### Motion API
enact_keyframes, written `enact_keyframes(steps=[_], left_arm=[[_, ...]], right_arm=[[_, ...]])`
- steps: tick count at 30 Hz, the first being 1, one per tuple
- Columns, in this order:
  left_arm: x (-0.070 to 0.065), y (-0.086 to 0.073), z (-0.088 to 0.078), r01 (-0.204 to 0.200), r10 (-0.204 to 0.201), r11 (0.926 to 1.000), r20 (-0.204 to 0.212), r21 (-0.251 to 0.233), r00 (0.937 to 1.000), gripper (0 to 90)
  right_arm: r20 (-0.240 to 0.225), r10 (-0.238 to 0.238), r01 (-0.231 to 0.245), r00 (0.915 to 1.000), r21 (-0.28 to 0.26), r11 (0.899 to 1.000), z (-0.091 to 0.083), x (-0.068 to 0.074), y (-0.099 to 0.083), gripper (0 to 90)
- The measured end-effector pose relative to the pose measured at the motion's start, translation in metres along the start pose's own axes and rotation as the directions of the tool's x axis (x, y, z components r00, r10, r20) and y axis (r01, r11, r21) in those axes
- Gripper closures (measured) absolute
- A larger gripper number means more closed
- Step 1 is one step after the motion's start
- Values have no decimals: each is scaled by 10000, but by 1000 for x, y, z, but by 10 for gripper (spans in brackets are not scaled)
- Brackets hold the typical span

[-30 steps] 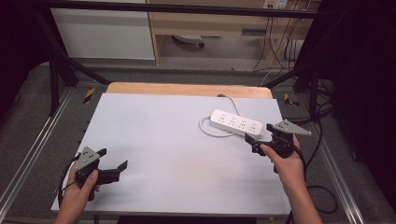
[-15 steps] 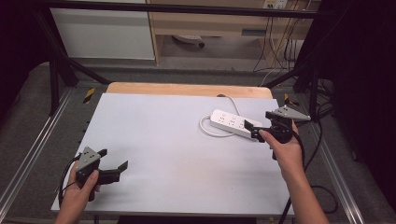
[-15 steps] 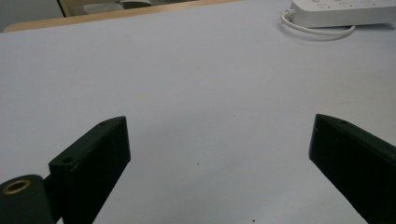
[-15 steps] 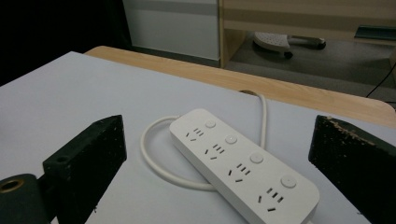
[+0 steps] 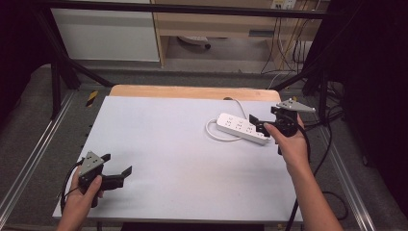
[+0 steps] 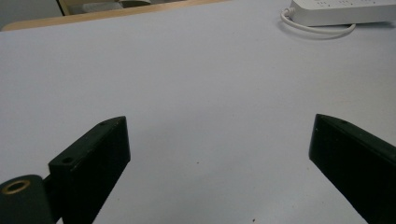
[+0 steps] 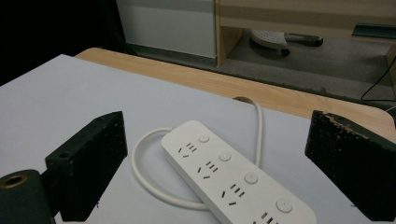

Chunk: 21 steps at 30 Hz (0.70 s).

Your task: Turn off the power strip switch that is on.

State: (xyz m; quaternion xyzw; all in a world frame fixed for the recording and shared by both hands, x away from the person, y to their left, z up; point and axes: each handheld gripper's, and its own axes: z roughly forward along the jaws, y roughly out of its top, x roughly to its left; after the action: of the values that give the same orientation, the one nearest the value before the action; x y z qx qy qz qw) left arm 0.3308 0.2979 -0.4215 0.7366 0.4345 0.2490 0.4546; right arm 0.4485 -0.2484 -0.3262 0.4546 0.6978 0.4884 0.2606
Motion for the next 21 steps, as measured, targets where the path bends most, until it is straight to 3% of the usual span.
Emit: enact_keyframes(steps=[6, 18, 21], left_arm=[[0, 0, 1, 11, -11, 10000, 33, 20, 10000, 52], [0, 0, 1, 11, -11, 10000, 14, 47, 10000, 52], [0, 0, 2, 4, -4, 10000, 22, 49, 10000, 52]], right_arm=[[83, 166, -165, 9998, -82, 9998, 12, -8, 11, 98], [156, 86, -87, 9998, 95, 9999, 36, -22, 29, 306], [220, 125, -128, 9997, 153, 9998, 40, -26, 31, 324]])
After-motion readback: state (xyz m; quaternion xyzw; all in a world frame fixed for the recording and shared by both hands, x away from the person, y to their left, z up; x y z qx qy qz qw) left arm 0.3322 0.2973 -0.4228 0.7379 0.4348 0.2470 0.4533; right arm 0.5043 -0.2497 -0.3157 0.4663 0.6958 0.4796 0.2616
